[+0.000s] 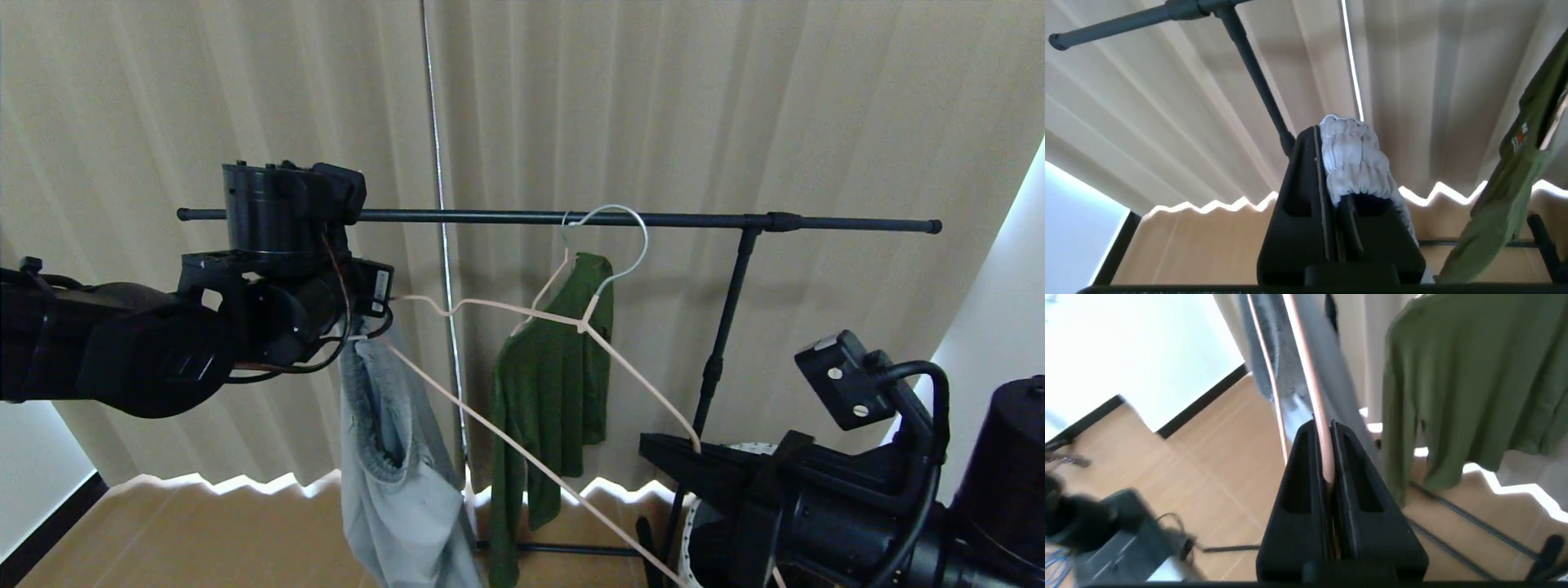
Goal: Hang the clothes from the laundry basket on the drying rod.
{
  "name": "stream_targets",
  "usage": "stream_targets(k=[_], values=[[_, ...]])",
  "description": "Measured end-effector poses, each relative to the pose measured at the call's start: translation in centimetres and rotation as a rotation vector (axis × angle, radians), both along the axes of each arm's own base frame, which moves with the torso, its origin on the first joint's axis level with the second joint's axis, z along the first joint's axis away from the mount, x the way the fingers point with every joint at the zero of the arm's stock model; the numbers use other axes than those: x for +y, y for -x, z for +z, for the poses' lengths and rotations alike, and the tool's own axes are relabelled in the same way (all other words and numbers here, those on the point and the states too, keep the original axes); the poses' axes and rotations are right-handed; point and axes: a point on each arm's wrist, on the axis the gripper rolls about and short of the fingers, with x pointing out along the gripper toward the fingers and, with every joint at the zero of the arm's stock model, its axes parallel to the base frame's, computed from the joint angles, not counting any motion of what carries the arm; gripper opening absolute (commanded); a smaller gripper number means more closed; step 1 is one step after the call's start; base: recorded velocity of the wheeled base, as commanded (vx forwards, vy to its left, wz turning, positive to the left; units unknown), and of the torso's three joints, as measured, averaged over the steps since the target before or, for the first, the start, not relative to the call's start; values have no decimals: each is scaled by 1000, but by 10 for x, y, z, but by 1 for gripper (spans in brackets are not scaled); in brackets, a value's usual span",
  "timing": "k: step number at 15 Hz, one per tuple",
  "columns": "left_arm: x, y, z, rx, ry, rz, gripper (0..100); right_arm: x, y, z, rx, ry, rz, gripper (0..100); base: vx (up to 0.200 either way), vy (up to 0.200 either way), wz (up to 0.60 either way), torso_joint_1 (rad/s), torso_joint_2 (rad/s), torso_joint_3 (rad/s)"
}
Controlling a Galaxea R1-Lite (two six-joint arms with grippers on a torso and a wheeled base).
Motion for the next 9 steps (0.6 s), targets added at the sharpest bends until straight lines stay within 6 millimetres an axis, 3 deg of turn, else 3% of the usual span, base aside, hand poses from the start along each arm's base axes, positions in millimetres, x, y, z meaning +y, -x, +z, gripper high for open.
stream_targets(k=[4, 9], values=[[2, -5, 12, -19, 8, 12, 0, 31, -27, -4, 1, 61, -92, 0, 0, 0, 0, 0, 0, 0], [10, -6, 6, 3, 0, 35, 0, 63, -53, -11, 0, 98, -166, 0, 0, 0, 0, 0, 0, 0]])
